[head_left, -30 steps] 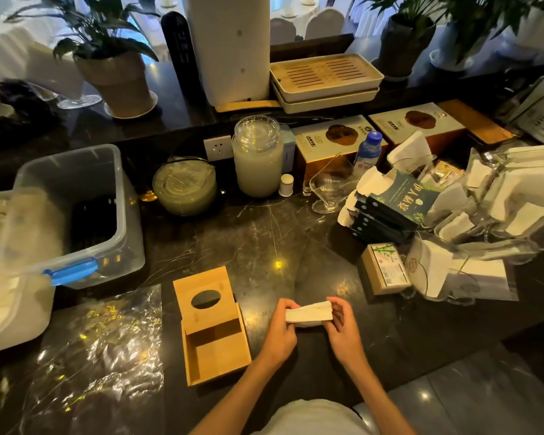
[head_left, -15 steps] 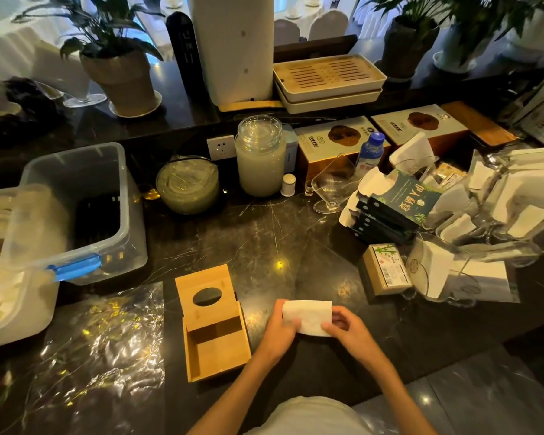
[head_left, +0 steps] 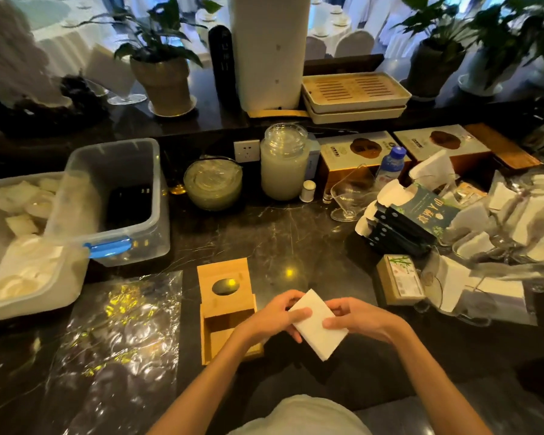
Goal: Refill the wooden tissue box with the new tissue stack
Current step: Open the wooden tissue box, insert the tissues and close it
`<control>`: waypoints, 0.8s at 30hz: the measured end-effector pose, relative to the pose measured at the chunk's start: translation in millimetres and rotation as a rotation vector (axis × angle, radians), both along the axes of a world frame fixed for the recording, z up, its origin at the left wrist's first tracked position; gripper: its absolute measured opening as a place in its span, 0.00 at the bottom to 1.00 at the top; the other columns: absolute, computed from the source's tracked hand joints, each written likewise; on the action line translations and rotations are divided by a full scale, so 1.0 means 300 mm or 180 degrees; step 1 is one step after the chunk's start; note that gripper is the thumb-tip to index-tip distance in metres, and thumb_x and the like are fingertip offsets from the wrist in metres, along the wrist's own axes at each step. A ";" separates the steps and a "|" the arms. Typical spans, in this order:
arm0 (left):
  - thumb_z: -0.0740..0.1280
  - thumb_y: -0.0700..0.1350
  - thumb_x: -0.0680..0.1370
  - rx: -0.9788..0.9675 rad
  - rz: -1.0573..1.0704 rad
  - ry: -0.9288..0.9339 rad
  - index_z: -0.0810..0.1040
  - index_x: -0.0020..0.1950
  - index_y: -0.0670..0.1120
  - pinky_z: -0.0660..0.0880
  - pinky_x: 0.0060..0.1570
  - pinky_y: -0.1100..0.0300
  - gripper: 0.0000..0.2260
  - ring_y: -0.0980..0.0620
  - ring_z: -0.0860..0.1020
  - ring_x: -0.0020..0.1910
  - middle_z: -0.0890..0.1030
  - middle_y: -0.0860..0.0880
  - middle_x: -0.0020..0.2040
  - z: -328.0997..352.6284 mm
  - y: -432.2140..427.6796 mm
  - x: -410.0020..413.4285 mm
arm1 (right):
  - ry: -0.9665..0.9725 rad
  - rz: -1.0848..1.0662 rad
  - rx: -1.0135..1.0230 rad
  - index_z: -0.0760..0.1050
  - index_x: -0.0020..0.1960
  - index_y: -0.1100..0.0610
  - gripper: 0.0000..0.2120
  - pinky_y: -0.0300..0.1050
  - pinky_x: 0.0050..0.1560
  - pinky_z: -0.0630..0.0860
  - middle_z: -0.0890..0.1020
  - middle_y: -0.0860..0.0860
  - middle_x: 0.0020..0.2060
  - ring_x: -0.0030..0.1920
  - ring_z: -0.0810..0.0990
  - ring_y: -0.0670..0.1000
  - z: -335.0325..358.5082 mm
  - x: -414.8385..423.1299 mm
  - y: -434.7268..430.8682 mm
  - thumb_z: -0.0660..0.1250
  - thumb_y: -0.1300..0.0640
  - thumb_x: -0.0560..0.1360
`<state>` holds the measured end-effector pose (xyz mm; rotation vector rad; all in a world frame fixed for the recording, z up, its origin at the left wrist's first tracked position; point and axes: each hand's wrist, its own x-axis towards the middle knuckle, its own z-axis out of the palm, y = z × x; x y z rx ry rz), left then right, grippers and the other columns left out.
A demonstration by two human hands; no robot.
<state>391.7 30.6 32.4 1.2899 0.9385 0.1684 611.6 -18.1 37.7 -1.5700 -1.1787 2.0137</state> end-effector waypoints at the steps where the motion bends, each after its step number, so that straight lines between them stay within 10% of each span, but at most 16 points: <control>1: 0.64 0.50 0.79 0.0198 0.0152 0.0100 0.69 0.67 0.49 0.80 0.35 0.63 0.17 0.51 0.80 0.52 0.76 0.47 0.57 0.015 0.001 -0.025 | 0.0046 -0.0090 0.0000 0.74 0.66 0.53 0.22 0.44 0.55 0.79 0.84 0.51 0.57 0.58 0.82 0.50 -0.016 -0.011 0.004 0.72 0.55 0.73; 7: 0.61 0.44 0.81 0.1978 0.2636 0.0996 0.73 0.56 0.57 0.73 0.49 0.65 0.09 0.59 0.76 0.55 0.75 0.59 0.53 -0.011 -0.082 -0.354 | 0.1880 -0.2314 -0.0848 0.69 0.68 0.60 0.24 0.51 0.48 0.82 0.82 0.60 0.59 0.58 0.82 0.59 -0.257 -0.110 -0.094 0.67 0.61 0.73; 10: 0.62 0.46 0.81 0.1056 0.2465 0.1433 0.65 0.72 0.47 0.70 0.66 0.44 0.20 0.43 0.67 0.71 0.69 0.44 0.70 -0.092 -0.110 -0.487 | 0.2075 -0.3124 -0.1035 0.67 0.70 0.59 0.26 0.53 0.45 0.84 0.84 0.60 0.55 0.54 0.84 0.58 -0.345 -0.175 -0.140 0.65 0.61 0.73; 15: 0.57 0.46 0.83 0.0062 0.1992 0.0740 0.60 0.76 0.46 0.69 0.68 0.48 0.21 0.45 0.68 0.70 0.68 0.44 0.73 -0.144 -0.146 -0.531 | 0.1716 -0.3293 -0.0809 0.67 0.71 0.57 0.21 0.52 0.48 0.83 0.81 0.58 0.58 0.60 0.78 0.57 -0.336 -0.244 -0.136 0.63 0.60 0.78; 19: 0.57 0.45 0.83 -0.0169 0.2040 0.0503 0.66 0.70 0.50 0.78 0.53 0.51 0.15 0.54 0.75 0.56 0.75 0.51 0.62 -0.156 -0.129 -0.534 | 0.1227 -0.2519 -0.0085 0.72 0.65 0.53 0.20 0.53 0.54 0.81 0.82 0.56 0.60 0.60 0.81 0.58 -0.187 -0.311 -0.053 0.68 0.61 0.74; 24: 0.57 0.39 0.80 -0.0671 0.2213 0.0425 0.72 0.52 0.61 0.78 0.36 0.55 0.15 0.52 0.78 0.46 0.79 0.50 0.51 -0.157 -0.112 -0.565 | -0.1207 0.0867 0.1274 0.72 0.66 0.48 0.21 0.44 0.57 0.79 0.80 0.45 0.59 0.58 0.80 0.47 0.026 -0.560 0.153 0.70 0.56 0.74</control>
